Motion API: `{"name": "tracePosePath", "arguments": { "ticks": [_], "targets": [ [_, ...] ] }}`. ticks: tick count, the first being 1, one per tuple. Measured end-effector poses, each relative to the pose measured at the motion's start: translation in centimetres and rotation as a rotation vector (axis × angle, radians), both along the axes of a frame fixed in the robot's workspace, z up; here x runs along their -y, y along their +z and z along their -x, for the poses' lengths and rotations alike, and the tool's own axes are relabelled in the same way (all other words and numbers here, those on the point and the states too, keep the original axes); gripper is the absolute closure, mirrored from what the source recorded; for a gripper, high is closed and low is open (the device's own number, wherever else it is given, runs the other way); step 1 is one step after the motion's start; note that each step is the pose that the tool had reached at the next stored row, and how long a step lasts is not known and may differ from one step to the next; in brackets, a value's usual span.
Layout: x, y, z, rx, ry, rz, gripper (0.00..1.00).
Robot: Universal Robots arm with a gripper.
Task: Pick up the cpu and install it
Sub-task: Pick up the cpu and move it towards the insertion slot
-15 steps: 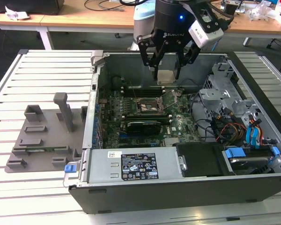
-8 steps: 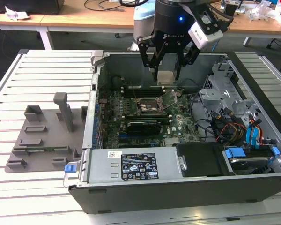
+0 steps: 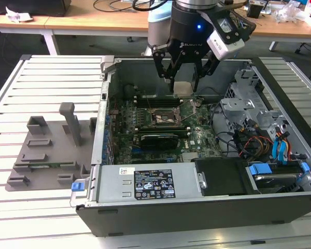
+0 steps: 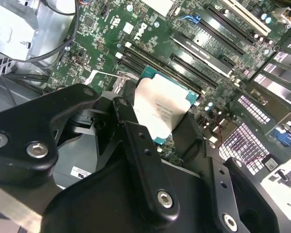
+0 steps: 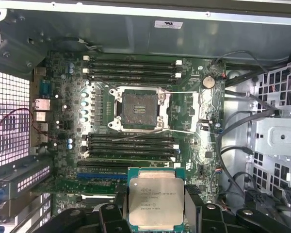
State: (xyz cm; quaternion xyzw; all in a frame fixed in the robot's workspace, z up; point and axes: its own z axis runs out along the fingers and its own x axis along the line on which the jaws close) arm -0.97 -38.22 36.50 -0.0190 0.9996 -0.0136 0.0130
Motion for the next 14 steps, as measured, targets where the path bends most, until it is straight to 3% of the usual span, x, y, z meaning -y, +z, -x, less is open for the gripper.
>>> {"name": "tracePosePath", "arguments": {
  "ticks": [6, 14],
  "targets": [
    [0.00, -0.79, 0.00, 0.0001, 0.000, 0.0000, 0.45],
    [0.00, -1.38, 0.00, 0.0001, 0.000, 0.0000, 0.45]
  ]
}}
